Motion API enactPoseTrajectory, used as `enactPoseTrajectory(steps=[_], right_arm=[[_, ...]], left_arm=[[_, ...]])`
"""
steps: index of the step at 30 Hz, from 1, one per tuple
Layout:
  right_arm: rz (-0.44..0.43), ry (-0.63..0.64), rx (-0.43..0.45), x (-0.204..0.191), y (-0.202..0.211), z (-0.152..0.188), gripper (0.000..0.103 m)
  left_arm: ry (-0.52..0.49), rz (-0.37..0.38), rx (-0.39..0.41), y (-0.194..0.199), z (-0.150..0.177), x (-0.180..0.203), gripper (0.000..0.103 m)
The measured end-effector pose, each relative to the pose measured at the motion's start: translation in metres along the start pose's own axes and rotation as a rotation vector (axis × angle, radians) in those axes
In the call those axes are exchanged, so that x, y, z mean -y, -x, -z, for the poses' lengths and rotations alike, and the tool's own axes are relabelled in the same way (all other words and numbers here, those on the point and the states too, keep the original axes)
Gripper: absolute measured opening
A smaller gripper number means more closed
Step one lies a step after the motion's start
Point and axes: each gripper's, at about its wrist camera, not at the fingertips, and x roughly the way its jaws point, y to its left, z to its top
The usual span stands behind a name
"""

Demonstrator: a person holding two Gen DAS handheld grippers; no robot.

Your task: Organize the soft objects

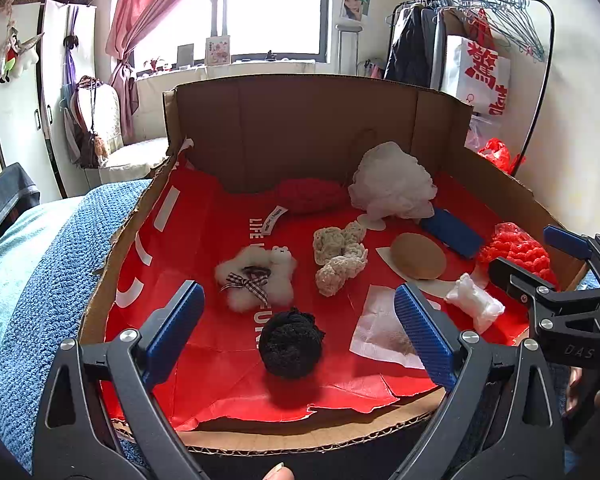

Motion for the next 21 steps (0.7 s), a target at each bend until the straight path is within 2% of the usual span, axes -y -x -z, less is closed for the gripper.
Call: enactPoseTrajectory(steps=[7,10,12,17,21], right_arm=[[-0.002,-0.002,0.003,0.000,0.001,0.000,0.103],[-0.009,-0.027,-0.009,0.004,0.006,-0.003,0.103],[-0.034,-0.058,0.009,0.010,0.023,-0.007,0.103],[-0.027,-0.078,0.060,0.016,0.073,-0.013,0.103],[-0.045,-0.085,0.036,0.016,0.102,-0.001,0.103]], left_arm=[[0.002,0.001,0.001,0.000,0.000,0.000,0.097],[0.010,0.012,0.027,0.006,0.000,-0.001,0.097],[0.009,0.014,0.040,0.016,-0.002,0.000,0.097],[0.009,0.019,0.078,0.060,-0.011,0.000,0.097],[0.000,0.020,0.065,0.087,-0.005,0.001,0.097]])
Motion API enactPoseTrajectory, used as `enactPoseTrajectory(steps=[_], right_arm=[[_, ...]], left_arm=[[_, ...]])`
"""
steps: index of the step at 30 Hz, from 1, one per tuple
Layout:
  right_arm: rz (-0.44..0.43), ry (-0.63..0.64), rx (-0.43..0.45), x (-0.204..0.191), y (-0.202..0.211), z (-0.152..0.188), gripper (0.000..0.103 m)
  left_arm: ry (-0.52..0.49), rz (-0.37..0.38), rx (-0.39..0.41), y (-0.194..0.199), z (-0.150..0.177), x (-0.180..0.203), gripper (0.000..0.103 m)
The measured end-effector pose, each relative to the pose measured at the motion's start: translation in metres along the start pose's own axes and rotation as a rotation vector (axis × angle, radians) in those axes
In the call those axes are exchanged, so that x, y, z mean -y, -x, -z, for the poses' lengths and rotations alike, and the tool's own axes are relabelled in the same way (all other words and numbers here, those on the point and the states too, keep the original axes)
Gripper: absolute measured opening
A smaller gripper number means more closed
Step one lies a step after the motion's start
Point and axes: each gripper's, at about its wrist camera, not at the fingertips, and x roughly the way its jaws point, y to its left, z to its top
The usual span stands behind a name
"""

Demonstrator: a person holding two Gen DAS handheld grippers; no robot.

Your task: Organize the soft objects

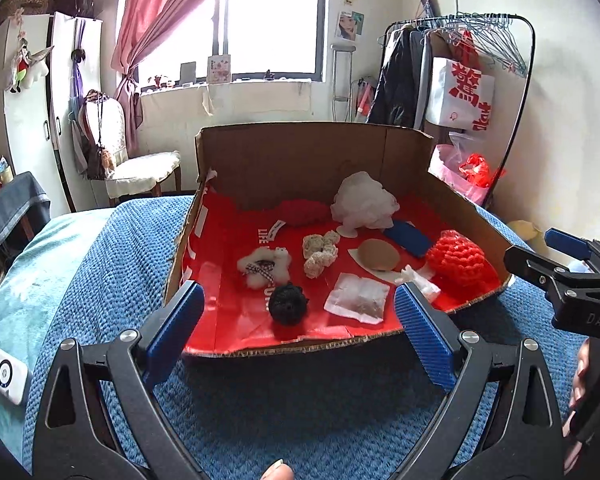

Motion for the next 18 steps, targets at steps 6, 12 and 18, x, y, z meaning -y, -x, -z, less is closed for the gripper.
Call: enactPoseTrajectory(steps=[6,12,18], right_arm=[[-0.001,0.002,-0.143,-0.005,-0.001,0.037,0.103],[0.019,-0.010,-0.283,-0.004,-0.026,0.072,0.103],[0.068,0.008,-0.350,-0.001,-0.045,0.086,0.103]], left_arm=[[0.017,0.006,-0.081,0.018,0.031,0.008,0.097],[0.055,0.010,-0.252,-0.006,0.072,0.012,0.097],[0.075,-0.031,-0.353,-0.031,0.090,0.014,0.097]])
